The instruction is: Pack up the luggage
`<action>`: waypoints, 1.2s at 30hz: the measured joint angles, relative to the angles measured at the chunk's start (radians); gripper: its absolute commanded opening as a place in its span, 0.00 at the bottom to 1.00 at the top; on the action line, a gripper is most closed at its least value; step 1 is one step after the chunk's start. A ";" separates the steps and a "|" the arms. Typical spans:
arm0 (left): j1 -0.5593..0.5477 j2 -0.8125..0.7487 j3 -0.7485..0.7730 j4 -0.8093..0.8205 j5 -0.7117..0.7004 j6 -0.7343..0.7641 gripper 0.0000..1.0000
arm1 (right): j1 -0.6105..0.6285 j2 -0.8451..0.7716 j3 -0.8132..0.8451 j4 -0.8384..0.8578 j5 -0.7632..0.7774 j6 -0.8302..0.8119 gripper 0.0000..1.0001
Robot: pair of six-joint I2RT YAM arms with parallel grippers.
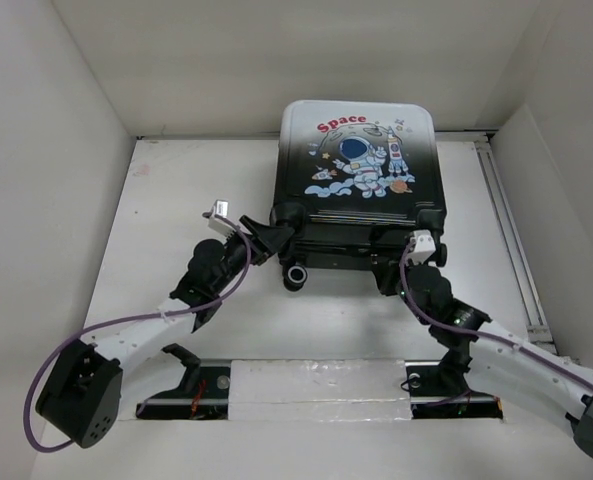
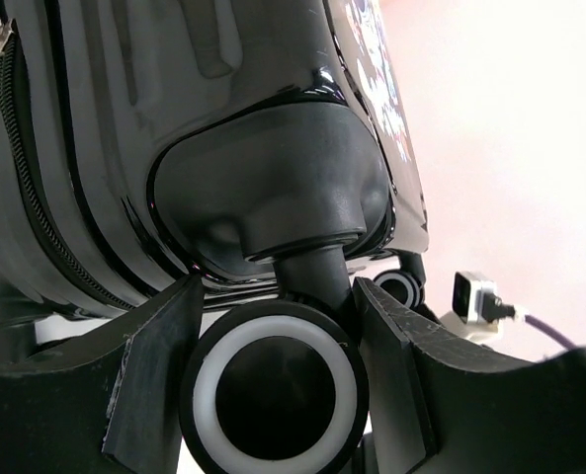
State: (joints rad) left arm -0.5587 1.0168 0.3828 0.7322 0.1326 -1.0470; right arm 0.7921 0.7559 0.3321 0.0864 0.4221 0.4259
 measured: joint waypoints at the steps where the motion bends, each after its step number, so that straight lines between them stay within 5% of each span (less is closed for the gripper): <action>1: 0.006 -0.008 -0.003 -0.008 0.009 0.002 0.00 | -0.011 -0.023 -0.003 -0.016 -0.014 0.016 0.00; 11: 0.061 -0.080 -0.030 -0.051 0.048 0.024 0.00 | -0.048 -0.223 -0.006 -0.212 -0.012 0.101 0.00; 22: 0.096 -0.096 -0.030 -0.063 0.086 0.044 0.00 | -0.048 -0.203 -0.025 -0.164 -0.063 0.104 0.00; 29: 0.008 0.070 -0.017 0.112 0.027 0.005 0.00 | 0.122 0.174 0.035 0.064 0.034 -0.002 0.00; 36: -0.122 0.210 0.086 0.132 0.051 -0.040 0.00 | 0.284 0.494 0.203 0.427 -0.232 -0.084 0.00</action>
State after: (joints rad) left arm -0.6804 1.2270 0.4690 0.8646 0.1833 -1.0874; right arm 1.0763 1.2495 0.5346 0.5137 0.1905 0.3420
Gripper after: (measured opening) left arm 0.526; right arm 0.009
